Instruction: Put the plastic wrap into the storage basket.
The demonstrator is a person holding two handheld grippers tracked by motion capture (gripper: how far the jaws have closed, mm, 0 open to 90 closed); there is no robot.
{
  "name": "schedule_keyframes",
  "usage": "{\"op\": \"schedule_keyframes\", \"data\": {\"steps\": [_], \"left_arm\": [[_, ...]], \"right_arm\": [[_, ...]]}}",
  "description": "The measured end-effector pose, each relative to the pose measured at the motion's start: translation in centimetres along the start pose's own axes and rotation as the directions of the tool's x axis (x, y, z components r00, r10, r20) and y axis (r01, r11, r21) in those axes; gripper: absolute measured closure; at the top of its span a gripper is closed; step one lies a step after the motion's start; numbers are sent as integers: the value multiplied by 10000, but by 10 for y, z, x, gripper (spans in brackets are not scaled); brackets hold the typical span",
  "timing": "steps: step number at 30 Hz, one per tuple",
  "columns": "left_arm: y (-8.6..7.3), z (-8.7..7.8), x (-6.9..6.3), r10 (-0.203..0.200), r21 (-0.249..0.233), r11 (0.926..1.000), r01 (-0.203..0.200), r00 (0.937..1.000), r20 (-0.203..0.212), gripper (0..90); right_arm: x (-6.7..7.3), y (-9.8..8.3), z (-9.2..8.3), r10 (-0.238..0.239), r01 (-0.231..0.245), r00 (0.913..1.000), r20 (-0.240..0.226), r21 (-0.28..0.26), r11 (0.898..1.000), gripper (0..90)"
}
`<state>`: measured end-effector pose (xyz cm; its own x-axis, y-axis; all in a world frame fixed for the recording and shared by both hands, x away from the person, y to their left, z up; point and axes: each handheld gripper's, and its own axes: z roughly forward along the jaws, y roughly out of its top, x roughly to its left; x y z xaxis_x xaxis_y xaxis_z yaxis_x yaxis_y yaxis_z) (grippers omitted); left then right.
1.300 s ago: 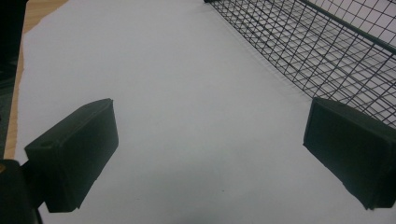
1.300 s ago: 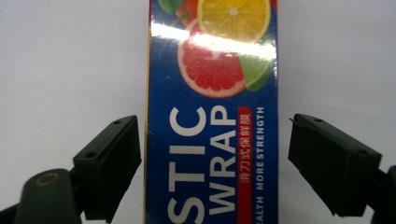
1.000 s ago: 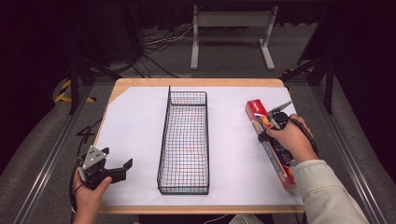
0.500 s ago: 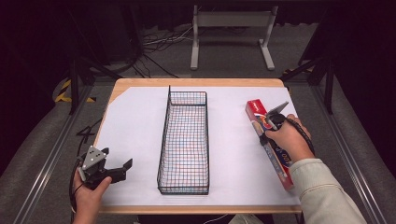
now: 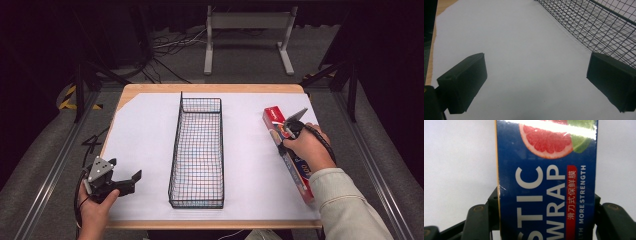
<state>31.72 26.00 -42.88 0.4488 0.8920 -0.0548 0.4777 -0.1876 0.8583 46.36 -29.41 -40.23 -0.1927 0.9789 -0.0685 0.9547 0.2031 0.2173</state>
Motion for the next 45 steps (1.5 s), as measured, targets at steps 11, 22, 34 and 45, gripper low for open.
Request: {"op": "schedule_keyframes", "data": {"steps": [11, 22, 34, 45], "left_arm": [[-1, 3, -2, -2, 82, 10000, 1, 10000, 49, 36], [-1, 2, -2, -20, 33, 10000, 20, 10000, 20, 35], [-2, 2, -1, -65, 68, 10000, 65, 10000, -1, 35], [-2, 2, -1, -49, 94, 9999, 49, 10000, 8, 35]], "right_arm": [[1, 4, -18, 483, -486, 9986, -207, -118, 9987, 406], [9, 7, -50, 842, -862, 9953, -479, -409, 9954, 405], [17, 12, -71, 956, -993, 9939, -556, -683, 9927, 404], [34, 17, -80, 1462, -1524, 9851, -902, -668, 9861, 403]]}}
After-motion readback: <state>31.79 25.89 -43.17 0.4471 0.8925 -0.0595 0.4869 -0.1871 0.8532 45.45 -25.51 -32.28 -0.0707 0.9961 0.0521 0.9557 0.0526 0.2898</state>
